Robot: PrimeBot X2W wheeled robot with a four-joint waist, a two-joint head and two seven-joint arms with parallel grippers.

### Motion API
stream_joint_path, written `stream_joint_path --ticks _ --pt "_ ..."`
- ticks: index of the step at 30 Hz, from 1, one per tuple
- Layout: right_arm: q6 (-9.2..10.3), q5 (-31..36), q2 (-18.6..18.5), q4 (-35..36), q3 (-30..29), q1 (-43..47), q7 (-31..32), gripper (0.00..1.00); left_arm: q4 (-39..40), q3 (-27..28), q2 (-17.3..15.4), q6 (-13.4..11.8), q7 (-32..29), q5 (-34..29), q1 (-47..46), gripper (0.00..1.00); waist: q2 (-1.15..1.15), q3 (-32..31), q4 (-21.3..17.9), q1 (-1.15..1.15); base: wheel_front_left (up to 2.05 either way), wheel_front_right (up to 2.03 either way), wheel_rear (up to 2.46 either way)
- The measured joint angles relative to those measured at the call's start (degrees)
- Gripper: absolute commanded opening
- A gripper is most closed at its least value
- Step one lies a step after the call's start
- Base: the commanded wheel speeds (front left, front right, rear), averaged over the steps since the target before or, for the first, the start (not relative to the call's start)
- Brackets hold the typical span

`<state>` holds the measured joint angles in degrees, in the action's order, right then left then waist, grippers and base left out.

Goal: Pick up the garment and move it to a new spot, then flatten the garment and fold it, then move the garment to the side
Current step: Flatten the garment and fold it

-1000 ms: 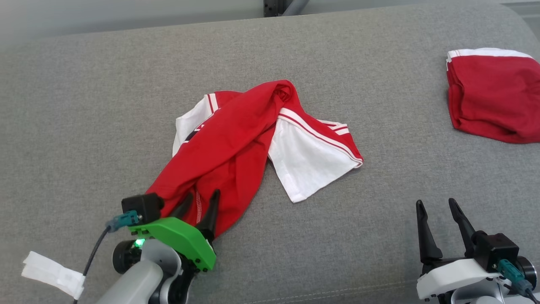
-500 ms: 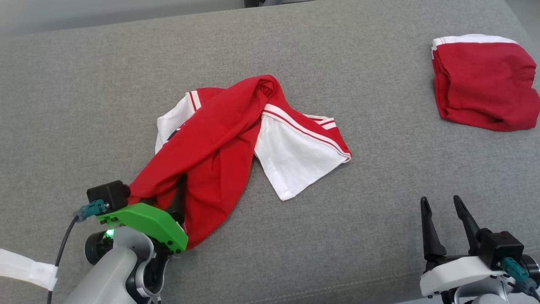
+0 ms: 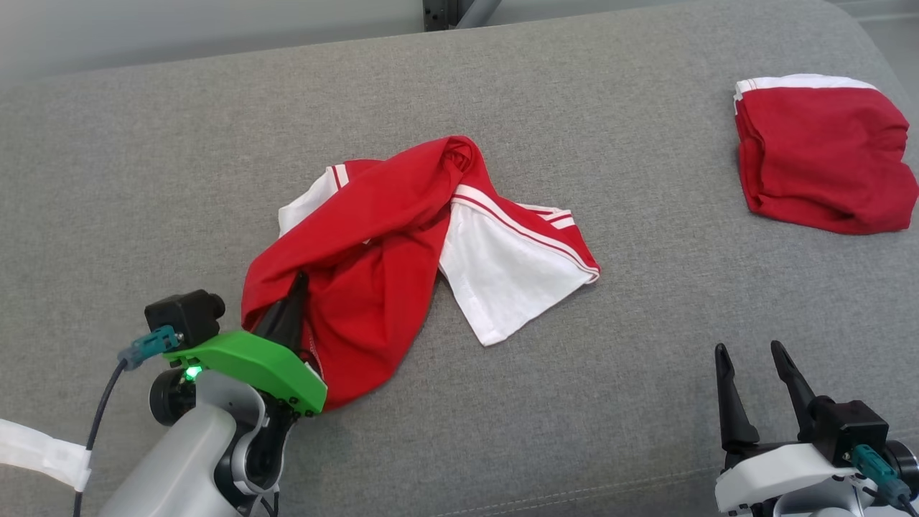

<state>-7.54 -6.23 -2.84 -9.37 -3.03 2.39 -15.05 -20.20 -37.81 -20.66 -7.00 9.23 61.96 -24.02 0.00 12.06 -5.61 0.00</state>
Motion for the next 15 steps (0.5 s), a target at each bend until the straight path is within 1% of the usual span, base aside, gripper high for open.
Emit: stream_joint_path --ticks 3,6,7,11,12,15 --pt "0.0 0.2 0.0 0.0 -0.3 0.6 0.0 1.0 2.8 0.2 -1.3 0.0 -0.4 -0.2 0.0 0.0 0.0 -0.5 0.3 0.0 0.0 0.0 0.0" --pt "0.0 0.3 0.0 -0.1 -0.3 1.0 0.0 1.0 7.4 0.3 -3.4 0.0 -2.2 0.0 0.1 0.0 0.0 -1.1 0.7 0.0 0.0 0.0 0.0" --pt "0.0 0.3 0.0 -0.1 -0.3 1.2 0.0 1.0 10.9 0.5 -5.3 -0.1 -4.0 0.8 0.6 0.0 0.0 -1.4 1.0 0.0 0.0 0.0 0.0" --pt "0.0 0.3 0.0 -0.3 -0.1 1.4 0.0 1.0 17.2 1.7 -9.5 -0.3 -7.1 2.6 2.0 0.0 0.0 -2.1 1.8 0.0 0.0 0.0 0.0" --pt "0.0 0.3 0.0 -0.4 0.1 1.5 0.0 1.0 19.2 2.0 -11.9 -0.3 -8.7 2.7 2.0 0.0 0.0 -2.4 2.2 0.0 0.0 0.0 0.0" --pt "0.0 0.3 0.0 -0.5 0.4 1.5 0.0 1.0 20.4 2.8 -14.4 -0.1 -11.4 3.6 1.6 0.0 0.0 -2.6 2.7 0.0 0.0 0.0 0.0"
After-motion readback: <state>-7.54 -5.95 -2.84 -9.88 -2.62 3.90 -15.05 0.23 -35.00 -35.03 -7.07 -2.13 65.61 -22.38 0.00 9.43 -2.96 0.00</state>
